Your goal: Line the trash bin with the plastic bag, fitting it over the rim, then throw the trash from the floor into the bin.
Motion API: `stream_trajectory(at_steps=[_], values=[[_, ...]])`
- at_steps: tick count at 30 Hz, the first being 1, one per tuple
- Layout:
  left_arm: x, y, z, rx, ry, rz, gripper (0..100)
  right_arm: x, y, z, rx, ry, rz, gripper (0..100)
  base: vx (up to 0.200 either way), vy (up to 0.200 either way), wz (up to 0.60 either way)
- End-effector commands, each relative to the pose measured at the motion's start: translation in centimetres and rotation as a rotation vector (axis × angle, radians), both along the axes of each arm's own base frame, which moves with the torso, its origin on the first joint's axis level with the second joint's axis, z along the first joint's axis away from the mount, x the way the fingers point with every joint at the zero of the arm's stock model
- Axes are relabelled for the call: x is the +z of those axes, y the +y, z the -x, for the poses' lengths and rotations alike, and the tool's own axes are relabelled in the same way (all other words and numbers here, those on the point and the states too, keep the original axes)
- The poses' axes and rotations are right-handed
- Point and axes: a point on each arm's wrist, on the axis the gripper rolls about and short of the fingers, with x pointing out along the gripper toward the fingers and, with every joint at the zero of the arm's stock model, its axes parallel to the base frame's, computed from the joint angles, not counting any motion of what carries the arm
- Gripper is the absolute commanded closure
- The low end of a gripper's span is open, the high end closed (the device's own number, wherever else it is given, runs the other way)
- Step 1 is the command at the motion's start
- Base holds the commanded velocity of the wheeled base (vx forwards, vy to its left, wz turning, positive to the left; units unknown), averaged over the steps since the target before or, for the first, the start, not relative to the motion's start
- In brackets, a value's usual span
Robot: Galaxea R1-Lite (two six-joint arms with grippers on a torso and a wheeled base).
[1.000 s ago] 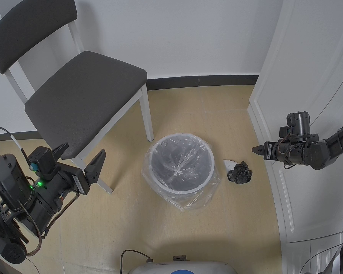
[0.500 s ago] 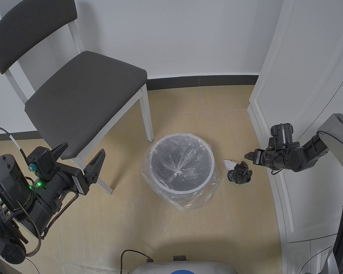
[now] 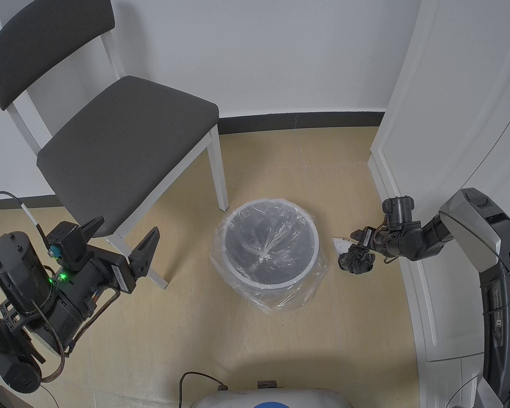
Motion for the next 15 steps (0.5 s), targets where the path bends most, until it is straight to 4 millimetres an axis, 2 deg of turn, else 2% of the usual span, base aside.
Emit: stream_trajectory(at_steps=[1, 9, 15], values=[[-0.3, -0.1, -0.2, -0.001, 0.011, -0.006, 0, -3.3, 0.1, -0.9, -0.015, 0.035, -0.007, 0, 0.000, 0.000, 0.00], [-0.5, -0.2, -0.4, 0.001, 0.019, -0.011, 0, -5.0, 0.7, -2.3, -0.057, 0.017, -0.025, 0, 0.000, 0.000, 0.00], [-0.5, -0.2, -0.4, 0.002, 0.022, -0.011, 0, -7.3, 1.1, -3.1, -0.112, 0.009, 0.017, 0, 0.000, 0.000, 0.00]])
